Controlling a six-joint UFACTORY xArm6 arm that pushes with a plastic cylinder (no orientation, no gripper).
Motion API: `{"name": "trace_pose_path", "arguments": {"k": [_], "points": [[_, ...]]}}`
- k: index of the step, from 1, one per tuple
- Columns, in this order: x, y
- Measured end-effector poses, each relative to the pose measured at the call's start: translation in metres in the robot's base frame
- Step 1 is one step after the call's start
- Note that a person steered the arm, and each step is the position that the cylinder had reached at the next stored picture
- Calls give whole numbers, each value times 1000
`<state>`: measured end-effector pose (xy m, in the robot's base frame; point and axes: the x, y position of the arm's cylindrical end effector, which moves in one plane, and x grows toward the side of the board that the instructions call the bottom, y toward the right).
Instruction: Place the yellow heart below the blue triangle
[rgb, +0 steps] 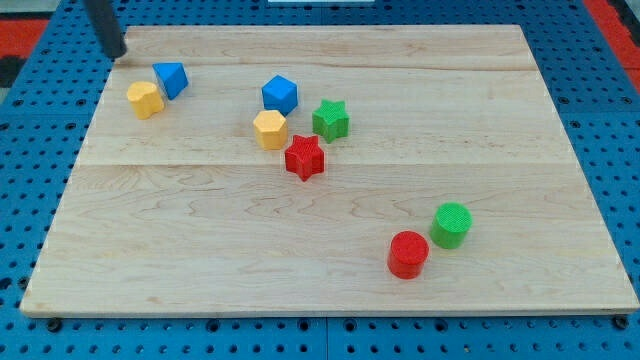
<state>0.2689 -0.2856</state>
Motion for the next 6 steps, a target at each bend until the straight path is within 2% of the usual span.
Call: {"name": "trace_pose_path", "arguments": {"k": [1, 2, 3, 5, 6], "points": [[47, 55], [43, 90], [47, 36], [92, 82], [88, 84]]}}
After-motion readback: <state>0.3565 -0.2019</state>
